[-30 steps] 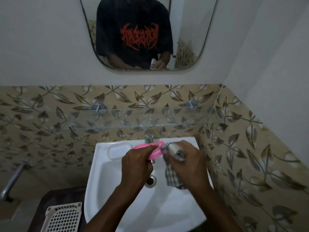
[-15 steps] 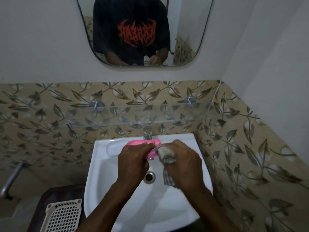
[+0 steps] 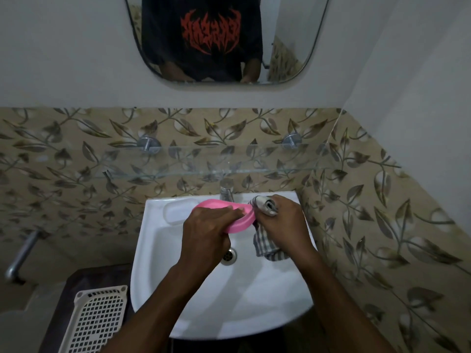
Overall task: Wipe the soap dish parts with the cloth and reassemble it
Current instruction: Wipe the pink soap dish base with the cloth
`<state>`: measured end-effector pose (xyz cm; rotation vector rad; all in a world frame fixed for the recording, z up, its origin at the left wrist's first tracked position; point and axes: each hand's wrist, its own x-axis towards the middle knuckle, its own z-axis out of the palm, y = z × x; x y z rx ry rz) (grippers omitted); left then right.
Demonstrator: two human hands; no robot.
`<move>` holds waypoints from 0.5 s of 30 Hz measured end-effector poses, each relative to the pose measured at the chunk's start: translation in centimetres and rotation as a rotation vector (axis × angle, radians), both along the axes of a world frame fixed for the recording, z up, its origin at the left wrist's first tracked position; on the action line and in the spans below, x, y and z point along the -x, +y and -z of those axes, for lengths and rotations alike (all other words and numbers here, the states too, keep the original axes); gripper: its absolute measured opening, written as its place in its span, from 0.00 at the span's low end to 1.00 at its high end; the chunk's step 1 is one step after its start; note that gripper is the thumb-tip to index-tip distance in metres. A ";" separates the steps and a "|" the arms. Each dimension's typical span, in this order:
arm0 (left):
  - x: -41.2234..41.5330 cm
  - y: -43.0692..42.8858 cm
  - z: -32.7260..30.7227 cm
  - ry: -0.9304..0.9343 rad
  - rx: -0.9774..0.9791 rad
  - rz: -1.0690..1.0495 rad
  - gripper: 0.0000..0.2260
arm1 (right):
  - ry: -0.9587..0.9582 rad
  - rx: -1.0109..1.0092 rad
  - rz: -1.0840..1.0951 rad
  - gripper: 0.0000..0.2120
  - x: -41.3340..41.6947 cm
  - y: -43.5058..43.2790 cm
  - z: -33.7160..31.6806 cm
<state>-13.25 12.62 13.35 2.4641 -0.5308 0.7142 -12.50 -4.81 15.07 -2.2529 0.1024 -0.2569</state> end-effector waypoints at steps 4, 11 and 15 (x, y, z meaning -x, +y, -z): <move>-0.5 0.2 -0.6 0.031 0.016 -0.039 0.23 | -0.069 -0.100 0.013 0.05 1.0 0.1 -0.4; -0.4 0.6 0.0 0.012 0.057 -0.007 0.22 | -0.126 0.009 0.031 0.07 1.5 1.3 -0.3; -0.4 -0.3 -0.6 0.155 0.379 0.139 0.17 | 0.298 -0.486 -0.055 0.04 0.9 0.6 0.0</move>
